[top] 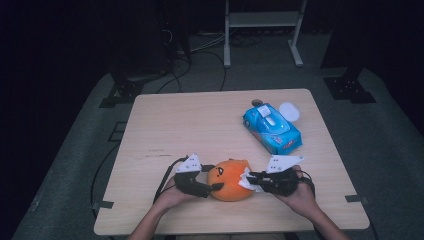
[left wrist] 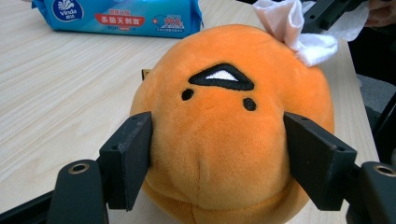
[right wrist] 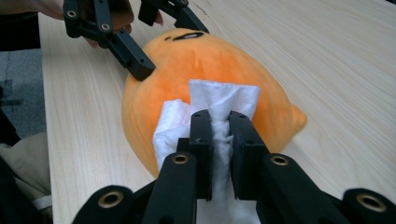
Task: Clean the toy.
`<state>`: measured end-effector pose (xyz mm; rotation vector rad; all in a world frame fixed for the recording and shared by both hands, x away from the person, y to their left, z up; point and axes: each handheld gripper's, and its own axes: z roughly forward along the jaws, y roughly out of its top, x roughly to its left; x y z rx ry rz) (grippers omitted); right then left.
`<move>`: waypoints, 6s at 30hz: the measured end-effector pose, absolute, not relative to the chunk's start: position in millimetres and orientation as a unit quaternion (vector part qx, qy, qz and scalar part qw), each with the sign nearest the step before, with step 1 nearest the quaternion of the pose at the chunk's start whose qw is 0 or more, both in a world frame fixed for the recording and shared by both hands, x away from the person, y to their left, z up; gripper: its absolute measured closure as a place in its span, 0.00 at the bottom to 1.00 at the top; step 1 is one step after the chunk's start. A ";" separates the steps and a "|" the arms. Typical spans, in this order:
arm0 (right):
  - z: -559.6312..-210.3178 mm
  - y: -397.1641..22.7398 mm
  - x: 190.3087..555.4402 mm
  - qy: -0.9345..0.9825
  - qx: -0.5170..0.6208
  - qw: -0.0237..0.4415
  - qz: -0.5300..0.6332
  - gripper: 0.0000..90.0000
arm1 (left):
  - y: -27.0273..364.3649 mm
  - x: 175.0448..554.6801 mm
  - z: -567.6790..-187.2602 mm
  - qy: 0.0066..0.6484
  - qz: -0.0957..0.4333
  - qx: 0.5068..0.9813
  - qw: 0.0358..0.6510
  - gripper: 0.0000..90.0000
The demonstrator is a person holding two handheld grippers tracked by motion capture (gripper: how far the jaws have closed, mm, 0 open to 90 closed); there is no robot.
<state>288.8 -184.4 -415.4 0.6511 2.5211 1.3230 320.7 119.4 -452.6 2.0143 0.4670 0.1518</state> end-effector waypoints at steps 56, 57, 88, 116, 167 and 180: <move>-420.5 -188.5 296.2 0.842 0.259 0.088 0.464 0.89 | 116.8 321.2 -441.4 0.199 0.076 0.820 0.531 0.15; -421.1 -191.6 297.3 0.840 0.265 0.089 0.464 0.89 | 115.6 319.8 -441.1 0.195 0.078 0.823 0.528 0.16; -415.4 -175.0 293.6 0.835 0.244 0.093 0.484 0.88 | 105.3 319.4 -441.3 0.188 0.088 0.835 0.510 0.30; -408.2 -167.3 283.3 0.846 0.219 0.129 0.470 0.88 | 92.9 311.9 -439.6 0.161 0.096 0.840 0.509 0.33; -394.9 -172.4 284.2 0.836 0.220 0.117 0.489 0.89 | 64.2 291.1 -434.8 0.129 0.127 0.841 0.509 0.32; -406.5 -194.9 299.0 0.833 0.265 0.118 0.471 0.89 | 64.4 298.5 -437.6 0.185 0.063 0.829 0.524 0.14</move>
